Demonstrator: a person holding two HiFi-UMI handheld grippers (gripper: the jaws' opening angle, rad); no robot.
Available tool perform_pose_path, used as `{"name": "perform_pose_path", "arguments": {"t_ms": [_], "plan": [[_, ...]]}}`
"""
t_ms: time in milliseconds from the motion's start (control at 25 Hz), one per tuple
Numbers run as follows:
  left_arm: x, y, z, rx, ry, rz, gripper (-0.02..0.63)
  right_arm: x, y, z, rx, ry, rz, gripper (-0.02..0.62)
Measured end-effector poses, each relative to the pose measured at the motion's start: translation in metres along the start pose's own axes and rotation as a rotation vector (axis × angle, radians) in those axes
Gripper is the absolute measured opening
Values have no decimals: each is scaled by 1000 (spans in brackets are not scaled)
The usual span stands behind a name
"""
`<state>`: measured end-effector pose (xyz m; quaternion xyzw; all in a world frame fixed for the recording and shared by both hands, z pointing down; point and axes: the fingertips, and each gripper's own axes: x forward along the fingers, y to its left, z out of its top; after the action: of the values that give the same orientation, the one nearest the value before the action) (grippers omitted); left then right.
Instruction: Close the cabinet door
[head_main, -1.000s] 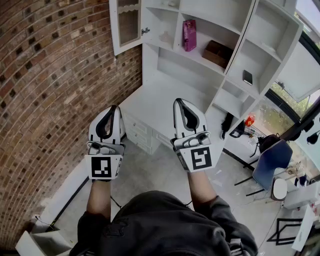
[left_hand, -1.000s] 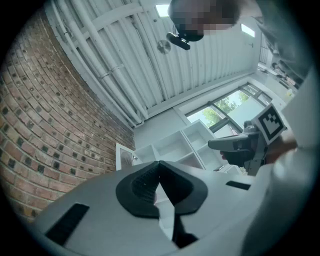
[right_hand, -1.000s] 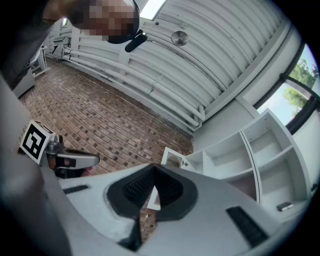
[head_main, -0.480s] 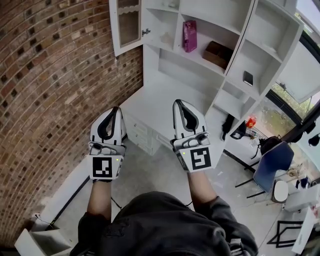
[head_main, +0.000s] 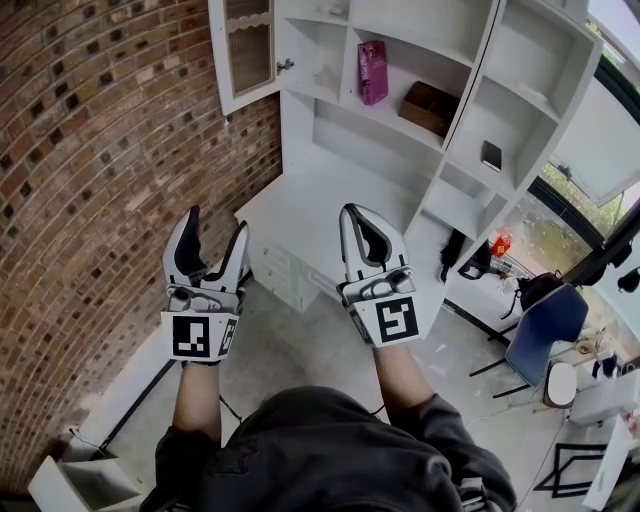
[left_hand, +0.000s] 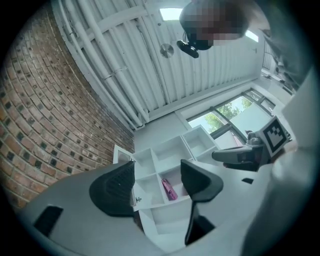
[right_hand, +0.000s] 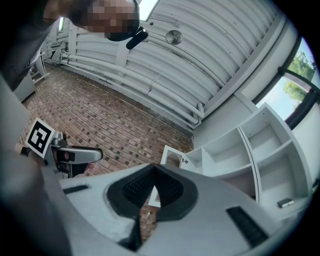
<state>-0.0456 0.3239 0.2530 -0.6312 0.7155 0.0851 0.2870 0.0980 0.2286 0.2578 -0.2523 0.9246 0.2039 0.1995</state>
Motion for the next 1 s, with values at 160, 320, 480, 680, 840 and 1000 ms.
{"name": "perform_pose_path", "arguments": {"t_ms": [160, 320, 480, 680, 840, 1000], "plan": [[2, -6, -2, 12, 15, 8, 279, -3, -5, 0, 4, -8, 12, 0], [3, -7, -4, 10, 23, 29, 279, -5, -7, 0, 15, -14, 28, 0], [4, -13, -7, 24, 37, 48, 279, -9, -13, -8, 39, -4, 43, 0], [6, -12, -15, 39, 55, 66, 278, -6, -14, -33, 67, 15, 68, 0], [16, 2, -33, 40, 61, 70, 275, 13, -12, -48, 74, 22, 78, 0], [37, 23, -57, 36, 51, 63, 272, 42, -13, -73, 61, 38, 78, 0]]}}
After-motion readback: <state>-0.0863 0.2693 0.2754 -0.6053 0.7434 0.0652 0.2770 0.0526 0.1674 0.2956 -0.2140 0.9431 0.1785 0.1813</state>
